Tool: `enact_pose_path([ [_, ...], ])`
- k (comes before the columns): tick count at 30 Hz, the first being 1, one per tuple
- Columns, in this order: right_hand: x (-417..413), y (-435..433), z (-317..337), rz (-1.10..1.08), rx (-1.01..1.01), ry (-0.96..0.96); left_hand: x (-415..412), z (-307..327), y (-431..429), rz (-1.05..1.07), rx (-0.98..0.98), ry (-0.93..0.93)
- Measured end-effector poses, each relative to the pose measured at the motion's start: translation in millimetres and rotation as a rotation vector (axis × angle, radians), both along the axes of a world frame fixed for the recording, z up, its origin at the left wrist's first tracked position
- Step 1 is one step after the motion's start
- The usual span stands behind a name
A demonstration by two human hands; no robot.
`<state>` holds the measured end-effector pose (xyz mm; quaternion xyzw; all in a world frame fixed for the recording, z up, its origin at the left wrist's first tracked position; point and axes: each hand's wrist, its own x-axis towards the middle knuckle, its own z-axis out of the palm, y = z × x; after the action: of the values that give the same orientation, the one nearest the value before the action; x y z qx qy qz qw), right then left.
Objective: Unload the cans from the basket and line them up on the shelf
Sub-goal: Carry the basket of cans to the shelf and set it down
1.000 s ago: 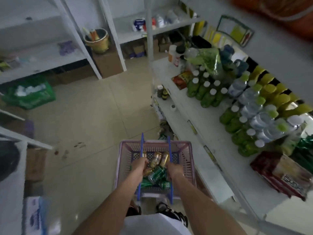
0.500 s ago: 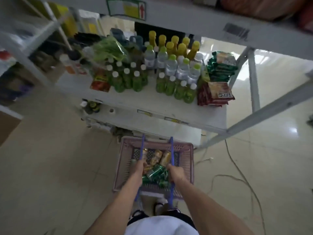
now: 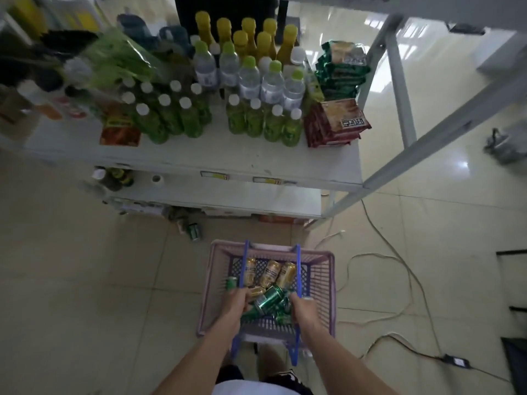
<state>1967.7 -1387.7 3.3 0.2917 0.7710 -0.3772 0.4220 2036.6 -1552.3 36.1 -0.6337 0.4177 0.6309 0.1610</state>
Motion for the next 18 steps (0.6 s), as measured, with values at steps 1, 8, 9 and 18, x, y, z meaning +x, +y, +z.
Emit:
enact_pose_path([
  [1, 0.4, 2.7, -3.7, -0.002, 0.006, -0.003, 2.9, -7.9, 2.2, 0.001, 0.002, -0.010],
  [8, -18.7, 7.1, -77.4, -0.001, -0.008, -0.013, -5.3, -93.6, -0.2, -0.009, -0.008, -0.076],
  [9, -16.7, 7.9, -93.2, 0.011, -0.004, -0.014, -5.1, -106.3, 0.4, -0.029, 0.003, -0.082],
  [18, -24.5, -12.1, -242.4, -0.055, -0.014, -0.053, -11.1, -251.9, -28.9, -0.129, -0.024, -0.094],
])
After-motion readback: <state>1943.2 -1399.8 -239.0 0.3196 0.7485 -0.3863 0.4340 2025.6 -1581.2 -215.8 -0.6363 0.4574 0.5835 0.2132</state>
